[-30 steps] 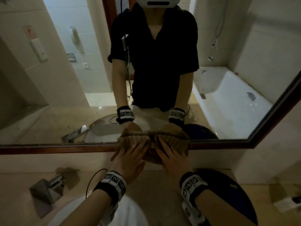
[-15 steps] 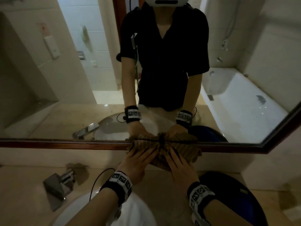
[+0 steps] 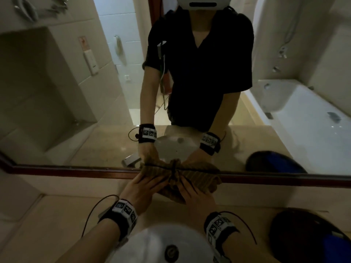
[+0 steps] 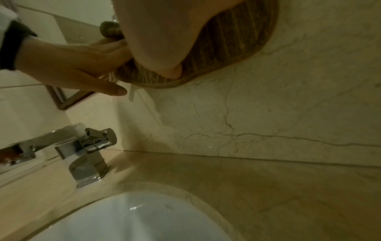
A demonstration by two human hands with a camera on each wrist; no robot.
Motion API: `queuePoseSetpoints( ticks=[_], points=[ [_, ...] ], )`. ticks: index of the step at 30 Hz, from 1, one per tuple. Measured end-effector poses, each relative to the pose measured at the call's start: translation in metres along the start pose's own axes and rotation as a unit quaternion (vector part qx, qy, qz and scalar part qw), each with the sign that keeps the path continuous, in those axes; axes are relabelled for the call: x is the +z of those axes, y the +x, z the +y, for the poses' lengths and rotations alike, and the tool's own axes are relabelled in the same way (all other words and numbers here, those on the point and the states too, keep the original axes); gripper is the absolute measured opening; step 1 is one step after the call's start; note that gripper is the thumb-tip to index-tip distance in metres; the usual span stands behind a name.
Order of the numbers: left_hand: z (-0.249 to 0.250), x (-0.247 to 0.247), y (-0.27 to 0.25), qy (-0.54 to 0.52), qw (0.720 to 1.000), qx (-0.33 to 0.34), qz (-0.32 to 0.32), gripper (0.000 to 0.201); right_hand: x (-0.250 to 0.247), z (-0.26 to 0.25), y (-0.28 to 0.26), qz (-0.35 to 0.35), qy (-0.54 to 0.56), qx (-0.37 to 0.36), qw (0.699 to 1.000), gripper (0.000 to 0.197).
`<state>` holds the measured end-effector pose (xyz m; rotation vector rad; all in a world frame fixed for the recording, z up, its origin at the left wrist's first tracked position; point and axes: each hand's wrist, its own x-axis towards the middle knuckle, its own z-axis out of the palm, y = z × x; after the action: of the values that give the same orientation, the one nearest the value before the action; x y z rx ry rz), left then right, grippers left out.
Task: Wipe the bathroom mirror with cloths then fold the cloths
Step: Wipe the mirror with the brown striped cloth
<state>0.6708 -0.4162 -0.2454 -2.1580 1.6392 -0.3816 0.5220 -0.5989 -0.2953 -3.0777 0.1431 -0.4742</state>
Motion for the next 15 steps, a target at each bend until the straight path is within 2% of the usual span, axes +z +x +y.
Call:
queuePoseSetpoints(
  ticks=[3, 7, 9, 11, 13, 15],
  points=[
    [-0.030, -0.003, -0.010, 0.014, 0.998, -0.024, 0.063, 0.079, -0.018, -0.012, 0.015, 0.024, -0.006, 0.034, 0.999, 0.094],
    [-0.087, -0.040, -0.013, -0.001, 0.981, -0.048, 0.186, 0.092, -0.083, -0.021, 0.065, 0.128, -0.059, 0.006, 0.990, 0.077],
    [-0.121, -0.074, -0.009, -0.017, 0.959, -0.069, 0.273, 0.085, -0.130, -0.023, 0.098, 0.190, -0.086, -0.011, 0.978, 0.066],
    [-0.155, -0.113, -0.006, -0.015, 0.936, -0.100, 0.337, 0.070, -0.178, -0.025, 0.128, 0.257, -0.097, 0.009, 0.961, 0.057],
    [-0.177, -0.144, -0.006, -0.002, 0.922, -0.131, 0.365, 0.062, -0.211, -0.026, 0.149, 0.294, -0.107, 0.046, 0.949, 0.056],
    [-0.181, -0.157, -0.004, -0.004, 0.917, -0.143, 0.373, 0.063, -0.224, -0.027, 0.155, 0.306, -0.126, 0.067, 0.941, 0.059]
  ],
)
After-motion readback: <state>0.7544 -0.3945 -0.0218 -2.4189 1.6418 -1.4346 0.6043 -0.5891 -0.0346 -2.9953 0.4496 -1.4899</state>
